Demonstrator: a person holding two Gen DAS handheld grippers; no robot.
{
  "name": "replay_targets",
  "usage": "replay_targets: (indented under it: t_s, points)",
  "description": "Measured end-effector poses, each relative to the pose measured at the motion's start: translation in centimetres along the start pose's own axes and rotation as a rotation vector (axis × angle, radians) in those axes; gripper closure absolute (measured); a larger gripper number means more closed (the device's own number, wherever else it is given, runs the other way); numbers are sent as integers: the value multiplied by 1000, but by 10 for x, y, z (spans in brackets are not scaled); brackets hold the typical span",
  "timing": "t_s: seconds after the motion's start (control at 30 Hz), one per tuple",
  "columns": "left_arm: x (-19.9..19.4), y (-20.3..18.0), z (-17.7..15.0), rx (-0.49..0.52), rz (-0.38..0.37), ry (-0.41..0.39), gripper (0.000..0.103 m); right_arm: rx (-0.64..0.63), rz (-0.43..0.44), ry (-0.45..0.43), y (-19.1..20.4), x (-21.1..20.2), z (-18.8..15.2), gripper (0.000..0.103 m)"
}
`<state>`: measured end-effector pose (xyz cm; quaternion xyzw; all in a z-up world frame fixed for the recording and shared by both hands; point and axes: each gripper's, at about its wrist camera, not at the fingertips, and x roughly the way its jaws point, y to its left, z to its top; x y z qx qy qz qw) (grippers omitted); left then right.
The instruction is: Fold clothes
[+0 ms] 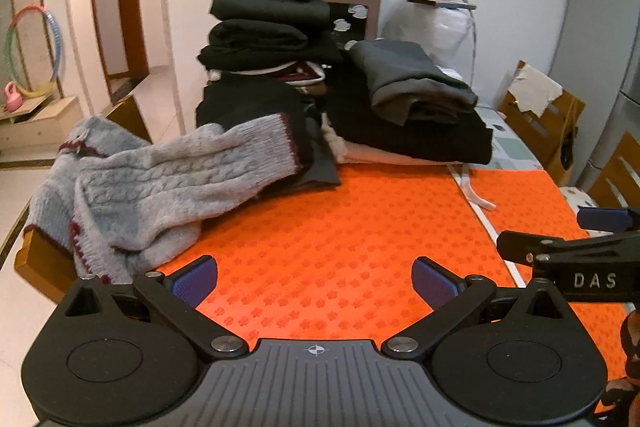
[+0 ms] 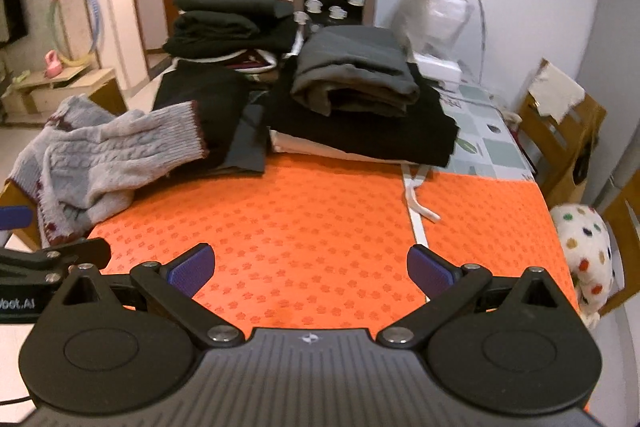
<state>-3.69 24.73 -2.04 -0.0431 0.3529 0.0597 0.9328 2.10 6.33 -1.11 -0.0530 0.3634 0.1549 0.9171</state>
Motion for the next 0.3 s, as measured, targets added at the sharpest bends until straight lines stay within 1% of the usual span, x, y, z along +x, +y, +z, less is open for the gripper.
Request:
replay_targets:
  t_s: [0.3]
  points:
    - [16, -13, 10, 78, -62, -2, 0, 82, -60, 0, -18, 3, -9, 0]
